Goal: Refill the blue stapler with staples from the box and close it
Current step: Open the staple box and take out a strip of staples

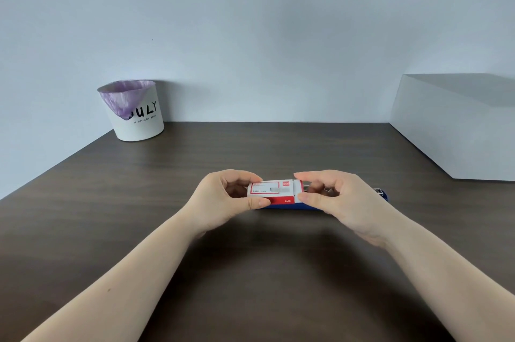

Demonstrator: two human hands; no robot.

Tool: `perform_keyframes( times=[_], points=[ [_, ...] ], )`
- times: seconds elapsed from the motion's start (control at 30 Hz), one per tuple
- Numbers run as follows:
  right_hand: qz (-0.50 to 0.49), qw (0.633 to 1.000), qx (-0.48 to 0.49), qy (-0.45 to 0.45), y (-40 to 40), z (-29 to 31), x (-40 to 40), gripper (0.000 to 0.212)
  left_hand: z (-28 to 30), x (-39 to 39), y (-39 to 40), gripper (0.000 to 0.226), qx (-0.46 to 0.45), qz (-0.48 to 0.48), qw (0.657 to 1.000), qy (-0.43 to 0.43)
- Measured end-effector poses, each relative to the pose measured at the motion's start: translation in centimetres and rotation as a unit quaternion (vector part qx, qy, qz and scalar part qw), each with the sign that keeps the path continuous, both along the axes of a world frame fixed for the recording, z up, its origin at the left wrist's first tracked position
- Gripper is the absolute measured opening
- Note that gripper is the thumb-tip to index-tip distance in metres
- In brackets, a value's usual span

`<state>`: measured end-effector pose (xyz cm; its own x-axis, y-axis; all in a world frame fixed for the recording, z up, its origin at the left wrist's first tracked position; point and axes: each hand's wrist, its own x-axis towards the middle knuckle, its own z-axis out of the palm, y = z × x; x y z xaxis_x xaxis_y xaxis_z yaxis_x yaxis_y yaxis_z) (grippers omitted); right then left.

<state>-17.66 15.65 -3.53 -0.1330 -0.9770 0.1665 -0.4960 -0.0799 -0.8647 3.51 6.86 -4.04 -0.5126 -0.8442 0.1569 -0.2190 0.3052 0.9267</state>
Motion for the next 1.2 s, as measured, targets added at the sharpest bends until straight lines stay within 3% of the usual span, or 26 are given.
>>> perform_keyframes(
  times=[0.13, 0.33, 0.47, 0.67, 0.83, 1.0, 1.1, 1.2],
  points=[
    [0.026, 0.988, 0.018, -0.151, 0.1, 0.3, 0.1, 0.025, 0.0, -0.1, 0.1, 0.044, 0.002, -0.007, 1.0, 0.024],
    [0.004, 0.988, 0.024, -0.155, 0.1, 0.1, 0.4, 0.023, -0.2, -0.6, 0.3, 0.048, -0.009, -0.024, 0.999, 0.021],
    [-0.019, 0.994, 0.037, -0.102, 0.0, 0.1, 0.3, 0.018, -0.5, -0.6, 0.2, 0.044, -0.012, -0.031, 0.999, -0.001],
    [-0.031, 0.98, 0.073, -0.184, 0.1, 1.5, -1.5, 0.017, -1.0, -1.1, 1.2, 0.038, -0.099, -0.052, 0.984, -0.138],
    [-0.043, 0.99, 0.082, -0.106, 0.0, 1.1, -1.7, 0.03, -1.0, -1.0, 1.5, 0.046, -0.159, -0.065, 0.962, -0.212],
    [-0.092, 0.994, 0.037, -0.055, -0.8, 0.8, -0.7, 0.019, -1.2, -0.9, 1.2, 0.057, -0.196, -0.072, 0.95, -0.233],
    [-0.097, 0.993, 0.032, -0.059, -1.1, 1.1, -0.2, 0.017, -1.4, -0.7, 1.0, 0.064, -0.196, -0.077, 0.953, -0.216],
    [-0.098, 0.993, 0.056, -0.041, -1.4, 1.3, -0.2, 0.02, -1.6, -0.3, 0.8, 0.05, -0.18, -0.061, 0.971, -0.148]
  ],
)
